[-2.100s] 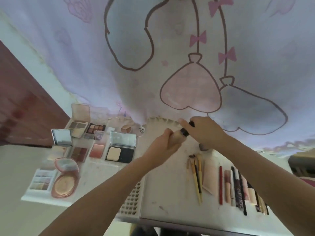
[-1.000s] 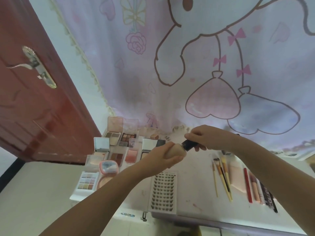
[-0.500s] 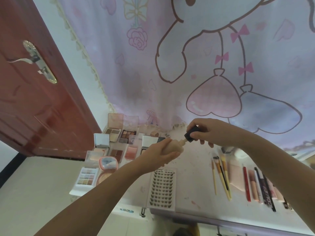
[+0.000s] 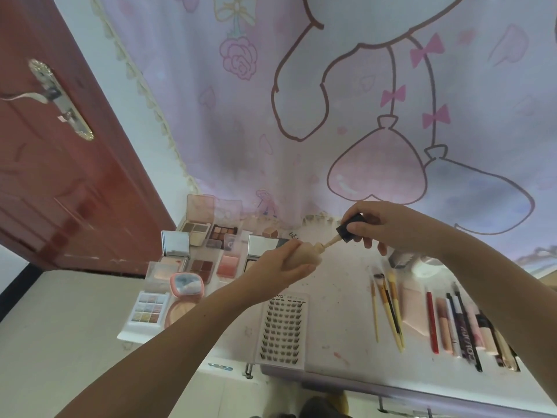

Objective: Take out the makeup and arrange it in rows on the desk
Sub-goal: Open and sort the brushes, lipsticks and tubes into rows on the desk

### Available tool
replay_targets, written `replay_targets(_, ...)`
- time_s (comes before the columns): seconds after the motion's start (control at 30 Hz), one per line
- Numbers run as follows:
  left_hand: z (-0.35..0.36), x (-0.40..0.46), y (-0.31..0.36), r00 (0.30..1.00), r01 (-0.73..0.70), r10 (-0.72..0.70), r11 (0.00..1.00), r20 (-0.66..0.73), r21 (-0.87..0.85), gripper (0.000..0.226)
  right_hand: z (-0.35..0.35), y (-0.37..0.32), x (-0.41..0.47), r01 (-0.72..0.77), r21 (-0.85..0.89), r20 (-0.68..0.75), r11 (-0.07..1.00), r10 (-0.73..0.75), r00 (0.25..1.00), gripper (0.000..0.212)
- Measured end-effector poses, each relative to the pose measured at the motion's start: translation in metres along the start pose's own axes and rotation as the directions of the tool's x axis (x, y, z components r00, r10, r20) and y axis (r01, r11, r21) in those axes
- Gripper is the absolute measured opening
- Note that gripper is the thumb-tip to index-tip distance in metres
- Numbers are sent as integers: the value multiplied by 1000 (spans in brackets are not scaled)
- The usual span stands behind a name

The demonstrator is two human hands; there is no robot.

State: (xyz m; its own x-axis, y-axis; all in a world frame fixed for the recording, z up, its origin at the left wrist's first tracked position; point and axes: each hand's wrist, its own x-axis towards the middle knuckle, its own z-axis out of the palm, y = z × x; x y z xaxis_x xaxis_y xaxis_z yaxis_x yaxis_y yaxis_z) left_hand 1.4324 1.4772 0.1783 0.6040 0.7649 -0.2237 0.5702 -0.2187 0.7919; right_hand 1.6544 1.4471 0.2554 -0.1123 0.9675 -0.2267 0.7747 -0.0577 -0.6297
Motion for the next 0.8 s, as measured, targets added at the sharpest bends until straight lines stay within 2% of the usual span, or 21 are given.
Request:
replay_targets(0.13, 2, 3, 0, 1000, -4, 4, 1000, 9, 14, 49, -3, -2, 0, 15, -53, -8, 999, -16, 1000, 11)
replay_targets(0.43, 3, 4, -2, 1000, -21, 21, 1000, 18, 20, 46, -8, 6, -1, 0, 30, -25, 1000, 1, 1000, 11)
replay_targets(0.8, 9, 7, -5, 1000, -22, 22, 999, 1, 34, 43, -9, 7, 0, 15, -28, -7, 999, -15, 1000, 10)
